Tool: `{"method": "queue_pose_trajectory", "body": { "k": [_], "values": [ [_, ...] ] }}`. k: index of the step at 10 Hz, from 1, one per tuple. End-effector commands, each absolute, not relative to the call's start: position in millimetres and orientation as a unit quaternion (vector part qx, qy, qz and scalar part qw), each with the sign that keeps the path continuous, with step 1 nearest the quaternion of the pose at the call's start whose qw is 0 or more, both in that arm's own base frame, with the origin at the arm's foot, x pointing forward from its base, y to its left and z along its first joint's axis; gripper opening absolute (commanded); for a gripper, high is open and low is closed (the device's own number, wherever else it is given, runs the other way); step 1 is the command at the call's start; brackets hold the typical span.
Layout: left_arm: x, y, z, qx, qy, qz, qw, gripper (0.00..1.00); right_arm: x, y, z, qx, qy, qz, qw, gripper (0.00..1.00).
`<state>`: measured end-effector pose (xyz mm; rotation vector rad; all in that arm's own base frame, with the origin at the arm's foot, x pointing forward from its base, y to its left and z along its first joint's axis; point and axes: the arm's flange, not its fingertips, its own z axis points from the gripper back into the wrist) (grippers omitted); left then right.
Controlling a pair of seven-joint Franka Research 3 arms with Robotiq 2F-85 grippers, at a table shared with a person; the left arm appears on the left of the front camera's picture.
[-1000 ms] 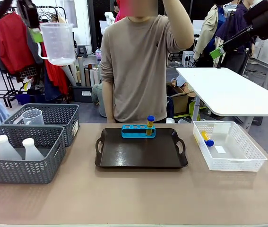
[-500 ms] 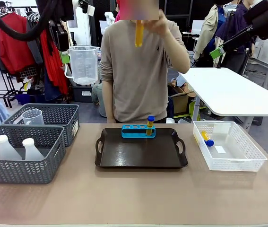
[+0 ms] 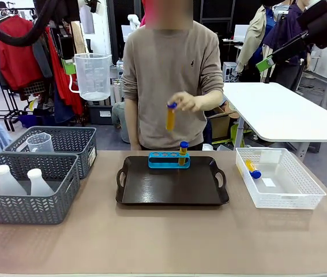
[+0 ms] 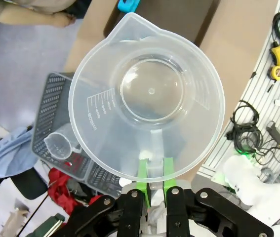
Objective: Prepare the laboratory tools.
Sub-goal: Pick up one Large Measuring Cup and place it on the Handle tray.
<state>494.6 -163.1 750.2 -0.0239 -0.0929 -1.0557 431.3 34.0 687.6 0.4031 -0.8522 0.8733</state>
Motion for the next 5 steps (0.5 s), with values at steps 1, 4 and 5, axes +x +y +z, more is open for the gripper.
{"method": "queue_pose_trajectory", "body": {
  "k": [1, 4, 5],
  "values": [
    [494.6, -163.1, 750.2, -0.011, -0.044, -0.503, 0.863, 0.00, 430.5, 34.8, 686.9, 0.192, -0.400, 0.408, 0.798, 1.00],
    [497.4, -183.5, 733.7, -0.027, -0.049, -0.527, 0.848, 0.00, 430.5, 34.8, 686.9, 0.192, -0.400, 0.408, 0.798, 1.00],
    [504.0, -207.1, 705.8, -0.050, -0.039, -0.543, 0.837, 0.00, 430.5, 34.8, 686.9, 0.192, -0.400, 0.408, 0.798, 1.00]
  ]
}}
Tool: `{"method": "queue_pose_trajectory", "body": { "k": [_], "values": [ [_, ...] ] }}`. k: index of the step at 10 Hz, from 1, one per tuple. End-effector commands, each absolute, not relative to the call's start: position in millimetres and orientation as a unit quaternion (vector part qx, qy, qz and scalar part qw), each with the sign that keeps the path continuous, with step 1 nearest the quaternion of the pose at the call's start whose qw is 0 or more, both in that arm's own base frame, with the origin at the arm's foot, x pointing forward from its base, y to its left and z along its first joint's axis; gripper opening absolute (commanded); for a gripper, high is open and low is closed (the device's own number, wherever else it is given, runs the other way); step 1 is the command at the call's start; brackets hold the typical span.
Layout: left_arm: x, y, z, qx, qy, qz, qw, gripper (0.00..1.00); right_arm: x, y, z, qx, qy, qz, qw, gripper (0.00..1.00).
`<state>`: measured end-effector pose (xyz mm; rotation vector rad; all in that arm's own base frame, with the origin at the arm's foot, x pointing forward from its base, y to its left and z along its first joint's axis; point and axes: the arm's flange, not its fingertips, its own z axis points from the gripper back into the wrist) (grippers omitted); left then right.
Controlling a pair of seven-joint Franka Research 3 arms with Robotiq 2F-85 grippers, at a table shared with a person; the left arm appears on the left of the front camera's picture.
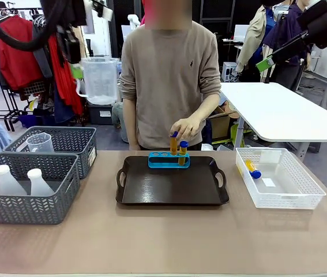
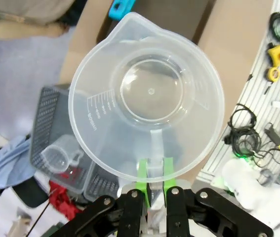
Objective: Prepare the laboratory tools.
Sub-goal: Pick up one Large Measuring Cup and place it on the Handle tray.
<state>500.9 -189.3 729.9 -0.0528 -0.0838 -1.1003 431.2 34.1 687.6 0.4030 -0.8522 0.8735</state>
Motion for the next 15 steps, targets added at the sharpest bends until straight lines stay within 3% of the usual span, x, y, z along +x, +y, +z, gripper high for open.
{"method": "queue_pose_trajectory", "body": {
  "k": [1, 9, 12, 15],
  "values": [
    [508.6, -225.2, 687.2, -0.060, -0.044, -0.546, 0.835, 0.00, 430.5, 34.8, 686.9, 0.192, -0.400, 0.408, 0.798, 1.00],
    [527.7, -372.7, 527.9, 0.004, -0.093, -0.678, 0.729, 0.00, 430.5, 34.8, 686.9, 0.192, -0.400, 0.408, 0.798, 1.00],
    [527.5, -388.6, 511.3, -0.032, -0.072, -0.692, 0.718, 0.00, 430.5, 34.8, 686.9, 0.192, -0.400, 0.408, 0.798, 1.00],
    [531.3, -396.9, 506.5, -0.006, -0.078, -0.681, 0.728, 0.00, 430.5, 34.8, 686.9, 0.192, -0.400, 0.408, 0.798, 1.00]
  ]
}}
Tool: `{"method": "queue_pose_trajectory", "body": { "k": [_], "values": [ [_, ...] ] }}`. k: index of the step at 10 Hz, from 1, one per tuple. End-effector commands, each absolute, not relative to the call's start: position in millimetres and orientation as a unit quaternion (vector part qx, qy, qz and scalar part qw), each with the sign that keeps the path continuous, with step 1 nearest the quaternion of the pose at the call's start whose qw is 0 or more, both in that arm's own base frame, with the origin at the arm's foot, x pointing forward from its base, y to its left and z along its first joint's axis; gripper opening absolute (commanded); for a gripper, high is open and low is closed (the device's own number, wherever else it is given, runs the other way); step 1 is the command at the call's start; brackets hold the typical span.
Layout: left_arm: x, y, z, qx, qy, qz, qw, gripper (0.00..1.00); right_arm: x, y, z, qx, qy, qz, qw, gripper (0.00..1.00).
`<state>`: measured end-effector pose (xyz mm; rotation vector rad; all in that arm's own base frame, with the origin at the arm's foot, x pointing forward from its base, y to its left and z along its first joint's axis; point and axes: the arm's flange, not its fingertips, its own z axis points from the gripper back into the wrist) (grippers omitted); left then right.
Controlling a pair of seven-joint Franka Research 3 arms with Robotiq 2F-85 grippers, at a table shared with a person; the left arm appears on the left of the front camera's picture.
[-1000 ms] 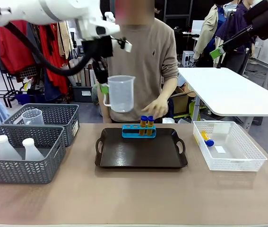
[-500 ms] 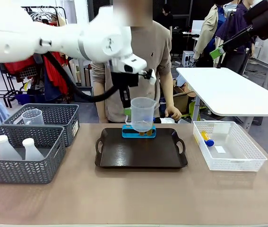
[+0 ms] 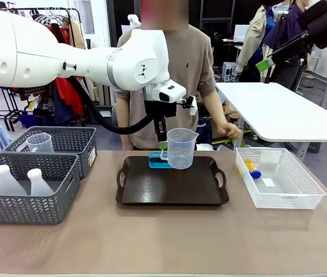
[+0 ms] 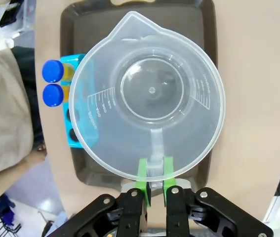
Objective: Prepare the laboratory tools.
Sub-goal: Pick up one Large Measuring Cup and place it on the Handle tray.
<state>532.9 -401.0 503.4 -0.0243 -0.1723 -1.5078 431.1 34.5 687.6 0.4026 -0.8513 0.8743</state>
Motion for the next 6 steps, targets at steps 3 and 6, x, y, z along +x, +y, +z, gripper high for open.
{"method": "queue_pose_trajectory", "body": {
  "k": [3, 6],
  "values": [
    [551.3, -423.0, 473.8, -0.016, -0.097, -0.690, 0.718, 0.00, 430.5, 34.8, 686.9, 0.192, -0.400, 0.408, 0.798, 1.00],
    [563.6, -451.3, 436.0, -0.016, -0.083, -0.701, 0.708, 0.00, 430.5, 34.8, 686.9, 0.192, -0.400, 0.408, 0.798, 1.00]
  ]
}}
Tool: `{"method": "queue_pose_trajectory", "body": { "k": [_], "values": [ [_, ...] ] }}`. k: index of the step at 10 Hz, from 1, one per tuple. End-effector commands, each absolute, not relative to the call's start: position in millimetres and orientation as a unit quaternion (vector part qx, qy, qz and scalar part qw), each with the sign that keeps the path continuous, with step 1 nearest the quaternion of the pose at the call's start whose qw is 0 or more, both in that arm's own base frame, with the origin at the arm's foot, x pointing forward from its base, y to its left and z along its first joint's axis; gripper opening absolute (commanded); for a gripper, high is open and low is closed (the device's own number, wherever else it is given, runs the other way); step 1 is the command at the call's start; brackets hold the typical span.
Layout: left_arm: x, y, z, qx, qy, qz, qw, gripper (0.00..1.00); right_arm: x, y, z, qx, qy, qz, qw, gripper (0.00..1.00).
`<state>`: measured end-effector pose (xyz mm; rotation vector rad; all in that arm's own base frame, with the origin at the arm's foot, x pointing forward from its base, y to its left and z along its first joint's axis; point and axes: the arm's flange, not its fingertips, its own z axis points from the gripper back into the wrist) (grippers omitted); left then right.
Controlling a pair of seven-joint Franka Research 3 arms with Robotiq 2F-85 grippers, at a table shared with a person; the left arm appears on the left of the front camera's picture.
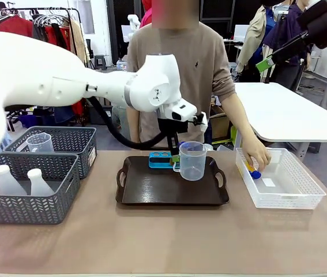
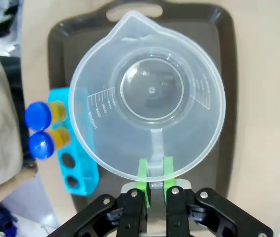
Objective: Prepare the laboratory tools.
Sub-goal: Pick up one Large Measuring Cup and place it on the Handle tray.
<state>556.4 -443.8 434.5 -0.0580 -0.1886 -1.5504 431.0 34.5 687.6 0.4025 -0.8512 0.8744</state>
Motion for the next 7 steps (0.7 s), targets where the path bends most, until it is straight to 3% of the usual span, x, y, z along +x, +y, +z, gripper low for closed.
{"method": "queue_pose_trajectory", "body": {
  "k": [1, 5, 6, 7],
  "values": [
    [564.8, -457.0, 424.7, -0.009, -0.078, -0.705, 0.705, 0.00, 430.5, 34.8, 686.9, 0.192, -0.400, 0.408, 0.798, 1.00],
    [568.8, -466.3, 392.8, -0.005, -0.073, -0.717, 0.693, 0.00, 430.5, 34.8, 686.9, 0.192, -0.400, 0.408, 0.798, 1.00],
    [568.4, -465.6, 392.0, -0.007, -0.068, -0.716, 0.694, 0.12, 430.5, 34.8, 686.9, 0.192, -0.400, 0.408, 0.798, 1.00],
    [569.4, -463.4, 393.5, -0.010, -0.068, -0.713, 0.698, 0.31, 430.5, 34.8, 686.9, 0.192, -0.400, 0.408, 0.798, 1.00]
  ]
}}
